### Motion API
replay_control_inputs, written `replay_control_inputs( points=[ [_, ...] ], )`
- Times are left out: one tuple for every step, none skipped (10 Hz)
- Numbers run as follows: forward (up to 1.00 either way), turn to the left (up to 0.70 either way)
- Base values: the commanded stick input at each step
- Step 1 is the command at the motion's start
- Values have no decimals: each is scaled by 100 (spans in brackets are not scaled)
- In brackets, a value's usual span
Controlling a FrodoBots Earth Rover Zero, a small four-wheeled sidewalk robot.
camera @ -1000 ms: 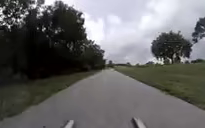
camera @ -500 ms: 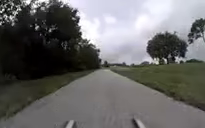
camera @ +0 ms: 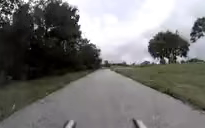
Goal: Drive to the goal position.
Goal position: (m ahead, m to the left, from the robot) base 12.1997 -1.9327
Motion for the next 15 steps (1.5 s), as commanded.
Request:
replay_control_inputs(
  points=[
    [70, 0],
    [70, 0],
    [70, 0],
    [70, 0],
    [70, 0],
    [70, 0],
    [70, 0],
    [70, 0],
    [70, 0],
    [70, 0],
    [70, 0],
    [70, 0],
    [70, 0],
    [70, 0],
    [70, 0]
  ],
)
